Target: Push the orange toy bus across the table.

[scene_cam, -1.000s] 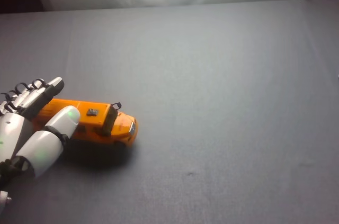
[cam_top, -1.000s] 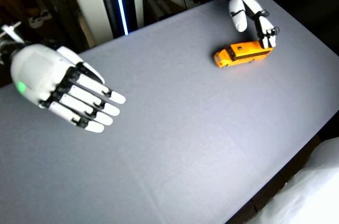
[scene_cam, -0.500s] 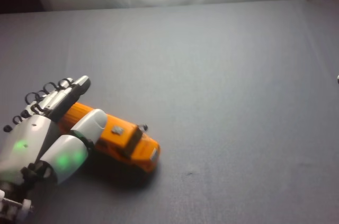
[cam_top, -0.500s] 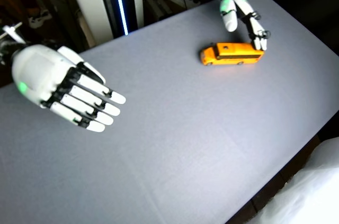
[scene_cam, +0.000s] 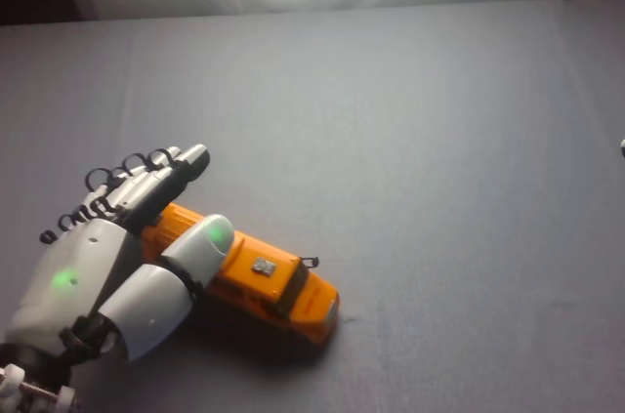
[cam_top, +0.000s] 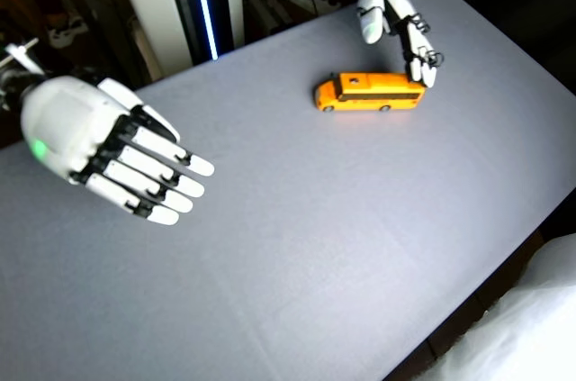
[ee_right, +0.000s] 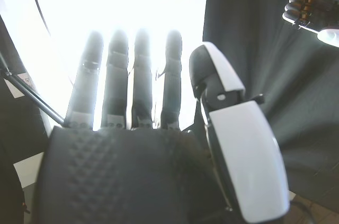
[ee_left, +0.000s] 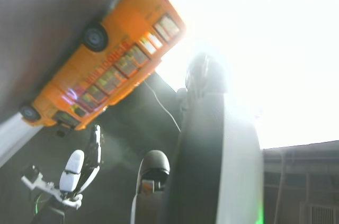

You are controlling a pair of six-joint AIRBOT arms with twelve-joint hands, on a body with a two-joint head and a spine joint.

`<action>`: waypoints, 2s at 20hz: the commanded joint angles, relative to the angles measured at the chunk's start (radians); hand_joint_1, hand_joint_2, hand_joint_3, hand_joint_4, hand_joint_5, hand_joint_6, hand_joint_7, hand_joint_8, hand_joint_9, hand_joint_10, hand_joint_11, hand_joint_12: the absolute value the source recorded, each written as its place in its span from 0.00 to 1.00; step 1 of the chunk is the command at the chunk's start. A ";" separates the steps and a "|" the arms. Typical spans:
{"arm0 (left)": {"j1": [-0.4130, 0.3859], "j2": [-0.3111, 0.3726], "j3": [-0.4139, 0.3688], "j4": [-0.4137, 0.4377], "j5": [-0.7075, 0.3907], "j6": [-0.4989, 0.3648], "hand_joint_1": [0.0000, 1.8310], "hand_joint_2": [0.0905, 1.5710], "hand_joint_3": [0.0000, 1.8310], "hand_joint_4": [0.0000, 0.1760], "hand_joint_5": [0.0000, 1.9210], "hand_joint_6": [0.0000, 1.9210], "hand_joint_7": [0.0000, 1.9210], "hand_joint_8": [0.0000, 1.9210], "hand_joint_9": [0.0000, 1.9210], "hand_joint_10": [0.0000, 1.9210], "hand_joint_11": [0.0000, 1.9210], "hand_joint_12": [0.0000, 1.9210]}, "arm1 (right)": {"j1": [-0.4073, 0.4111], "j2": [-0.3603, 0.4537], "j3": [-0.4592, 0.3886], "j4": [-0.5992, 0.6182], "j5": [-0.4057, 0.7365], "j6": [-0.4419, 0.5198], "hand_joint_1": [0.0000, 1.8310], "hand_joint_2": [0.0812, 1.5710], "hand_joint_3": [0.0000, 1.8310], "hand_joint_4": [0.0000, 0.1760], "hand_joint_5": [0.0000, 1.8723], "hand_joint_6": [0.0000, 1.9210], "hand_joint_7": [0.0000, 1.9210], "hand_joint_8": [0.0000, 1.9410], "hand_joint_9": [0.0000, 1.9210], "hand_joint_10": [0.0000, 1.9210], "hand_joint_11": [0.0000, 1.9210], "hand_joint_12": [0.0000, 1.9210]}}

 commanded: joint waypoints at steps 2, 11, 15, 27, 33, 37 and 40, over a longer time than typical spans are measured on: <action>-0.016 -0.006 -0.008 0.081 -0.103 0.000 0.00 0.85 0.00 0.12 0.12 0.00 0.11 0.00 0.13 0.00 0.00 0.24 | 0.005 0.000 0.001 0.009 0.121 0.008 0.43 0.88 0.00 0.19 0.35 0.00 0.27 0.00 0.21 0.00 0.04 0.34; -0.023 -0.007 -0.025 0.175 -0.020 0.001 0.00 0.90 0.01 0.23 0.19 0.00 0.15 0.00 0.15 0.00 0.01 0.29 | 0.004 -0.002 0.000 0.011 0.121 0.008 0.42 0.88 0.00 0.24 0.35 0.00 0.27 0.00 0.20 0.00 0.02 0.39; -0.029 -0.007 -0.032 0.213 0.006 -0.001 0.00 0.89 0.00 0.25 0.18 0.00 0.15 0.00 0.13 0.00 0.00 0.27 | 0.004 -0.003 0.000 0.011 0.121 0.008 0.43 0.88 0.00 0.20 0.36 0.00 0.27 0.00 0.21 0.00 0.03 0.39; -0.044 -0.015 -0.059 0.325 0.044 -0.024 0.07 0.84 0.00 0.42 0.25 0.00 0.14 0.00 0.12 0.00 0.00 0.29 | 0.004 -0.005 0.000 0.012 0.121 0.008 0.43 0.88 0.00 0.22 0.36 0.00 0.28 0.00 0.21 0.00 0.04 0.36; -0.059 0.024 -0.047 0.319 0.022 -0.013 0.07 0.83 0.00 0.25 0.24 0.00 0.15 0.00 0.14 0.00 0.01 0.25 | 0.004 -0.005 0.000 0.012 0.121 0.008 0.46 0.88 0.00 0.16 0.36 0.00 0.28 0.00 0.22 0.00 0.05 0.37; -0.064 0.104 -0.040 0.264 0.026 0.058 0.00 0.89 0.00 0.10 0.19 0.00 0.15 0.01 0.10 0.00 0.00 0.16 | 0.004 -0.005 0.000 0.012 0.121 0.008 0.44 0.89 0.00 0.17 0.35 0.00 0.27 0.00 0.22 0.00 0.05 0.37; -0.063 0.154 -0.038 0.227 0.099 0.127 0.00 0.88 0.00 0.07 0.19 0.00 0.15 0.00 0.10 0.00 0.02 0.19 | 0.000 -0.005 -0.001 0.012 0.121 0.008 0.45 0.88 0.00 0.16 0.36 0.00 0.28 0.00 0.22 0.00 0.05 0.36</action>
